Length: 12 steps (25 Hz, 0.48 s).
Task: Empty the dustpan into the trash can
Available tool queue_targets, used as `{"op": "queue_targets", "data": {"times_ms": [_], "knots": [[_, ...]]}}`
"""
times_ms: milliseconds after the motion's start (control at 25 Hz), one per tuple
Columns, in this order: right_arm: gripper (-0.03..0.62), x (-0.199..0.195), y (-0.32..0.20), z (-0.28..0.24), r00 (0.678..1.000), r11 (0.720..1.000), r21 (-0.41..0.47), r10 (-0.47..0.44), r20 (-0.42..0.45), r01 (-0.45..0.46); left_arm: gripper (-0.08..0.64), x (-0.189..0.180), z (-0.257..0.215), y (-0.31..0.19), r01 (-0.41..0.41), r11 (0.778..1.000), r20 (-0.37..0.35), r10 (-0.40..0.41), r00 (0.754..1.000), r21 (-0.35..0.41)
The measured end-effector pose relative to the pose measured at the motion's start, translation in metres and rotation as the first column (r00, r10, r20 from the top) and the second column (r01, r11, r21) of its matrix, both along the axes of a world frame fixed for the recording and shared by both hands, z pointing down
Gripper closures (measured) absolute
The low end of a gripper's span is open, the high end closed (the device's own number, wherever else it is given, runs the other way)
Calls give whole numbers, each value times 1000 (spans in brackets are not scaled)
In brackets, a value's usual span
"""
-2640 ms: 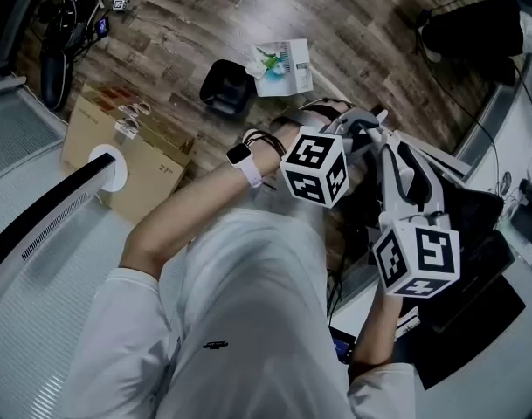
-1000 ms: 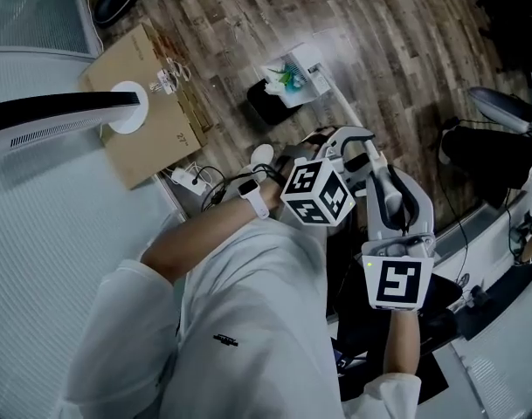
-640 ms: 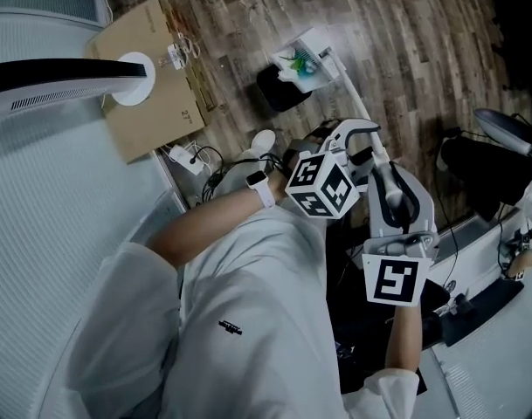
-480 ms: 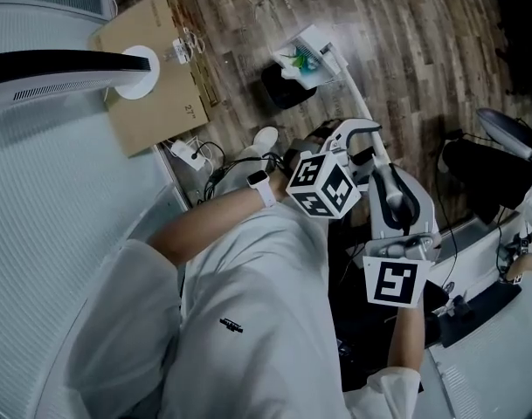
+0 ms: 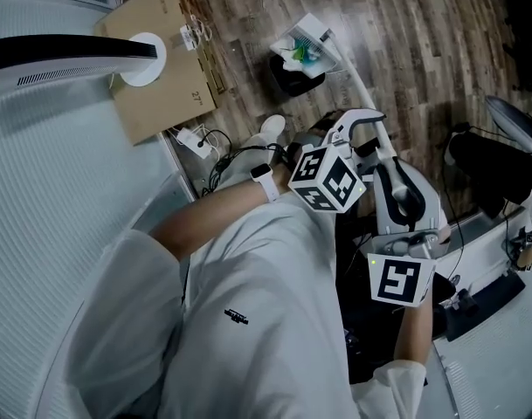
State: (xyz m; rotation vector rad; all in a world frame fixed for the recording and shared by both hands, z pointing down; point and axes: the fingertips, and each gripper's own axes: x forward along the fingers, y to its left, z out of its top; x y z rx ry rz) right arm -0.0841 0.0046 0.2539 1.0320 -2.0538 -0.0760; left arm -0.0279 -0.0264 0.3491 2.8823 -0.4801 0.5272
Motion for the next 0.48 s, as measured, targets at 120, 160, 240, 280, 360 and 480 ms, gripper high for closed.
{"op": "queue_targets", "data": {"times_ms": [120, 160, 240, 280, 360, 480], "knots": [[483, -4, 3, -3, 999, 1000, 12, -26, -19, 27, 405, -3, -3, 1, 14, 1000, -4, -14, 1000, -3], [483, -5, 4, -4, 999, 999, 16, -38, -28, 39, 405, -3, -5, 2, 16, 1000, -5, -16, 1000, -2], [483, -7, 5, -6, 997, 998, 23, -58, -43, 59, 405, -4, -8, 2, 17, 1000, -9, -17, 1000, 3], [483, -9, 5, -7, 997, 998, 25, -64, -48, 65, 403, -5, -9, 1, 20, 1000, -11, -20, 1000, 4], [483, -11, 6, -8, 996, 997, 28, -76, -57, 77, 403, -7, -10, 0, 29, 1000, -15, -29, 999, 5], [483, -14, 6, -10, 992, 994, 35, -103, -68, 105, 402, -9, -13, 0, 38, 999, -22, -38, 999, 5]]}}
